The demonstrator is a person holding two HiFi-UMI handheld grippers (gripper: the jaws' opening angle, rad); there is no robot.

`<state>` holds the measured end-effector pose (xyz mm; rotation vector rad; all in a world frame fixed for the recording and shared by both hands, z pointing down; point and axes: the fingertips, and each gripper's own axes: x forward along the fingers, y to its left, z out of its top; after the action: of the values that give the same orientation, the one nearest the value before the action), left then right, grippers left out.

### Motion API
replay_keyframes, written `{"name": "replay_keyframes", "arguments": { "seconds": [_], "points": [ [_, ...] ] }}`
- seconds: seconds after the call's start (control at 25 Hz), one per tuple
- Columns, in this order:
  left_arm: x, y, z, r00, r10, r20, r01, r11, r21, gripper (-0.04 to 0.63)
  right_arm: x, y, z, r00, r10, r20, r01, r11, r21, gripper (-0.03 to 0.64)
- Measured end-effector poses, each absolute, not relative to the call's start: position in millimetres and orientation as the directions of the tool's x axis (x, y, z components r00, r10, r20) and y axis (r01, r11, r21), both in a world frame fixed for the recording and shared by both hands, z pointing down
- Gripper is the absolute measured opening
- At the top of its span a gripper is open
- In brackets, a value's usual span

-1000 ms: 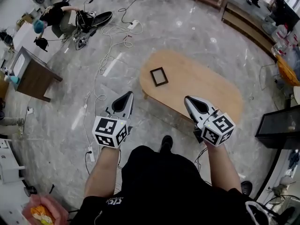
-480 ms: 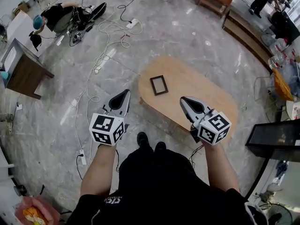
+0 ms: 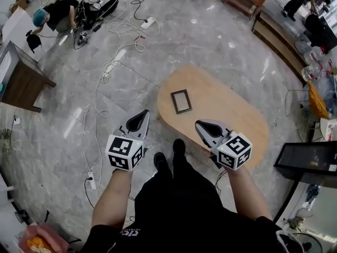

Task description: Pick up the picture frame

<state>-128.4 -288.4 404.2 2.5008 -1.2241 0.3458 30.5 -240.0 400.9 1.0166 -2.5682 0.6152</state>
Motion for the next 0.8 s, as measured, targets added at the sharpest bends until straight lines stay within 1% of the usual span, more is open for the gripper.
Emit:
{"name": "replay_keyframes", "arguments": {
  "seconds": [0.2, 0.36, 0.6, 0.8],
  "points": [
    [-124.5, -310.8, 435.0, 0.582, -0.705, 0.406, -0.809, -0.550, 0.207, 0.009, 27.5, -271.0, 426.3, -0.720, -0.531, 0.447, -0.678, 0.675, -0.291, 0.015],
    [-114.9, -329.4, 462.6, 0.588, -0.680, 0.438, -0.802, -0.559, 0.210, 0.009, 28.3, -293.4, 455.5, -0.724, -0.512, 0.462, -0.672, 0.673, -0.309, 0.015],
    [-109.2, -350.5, 524.6, 0.568, -0.666, 0.484, -0.818, -0.519, 0.248, 0.009, 34.3, -312.1, 519.3, -0.717, -0.444, 0.537, -0.659, 0.682, -0.317, 0.017],
    [-97.4, -356.2, 575.6, 0.579, -0.631, 0.517, -0.811, -0.510, 0.286, 0.009, 43.5, -322.2, 567.2, -0.681, -0.406, 0.609, -0.662, 0.698, -0.274, 0.025]
  ]
}}
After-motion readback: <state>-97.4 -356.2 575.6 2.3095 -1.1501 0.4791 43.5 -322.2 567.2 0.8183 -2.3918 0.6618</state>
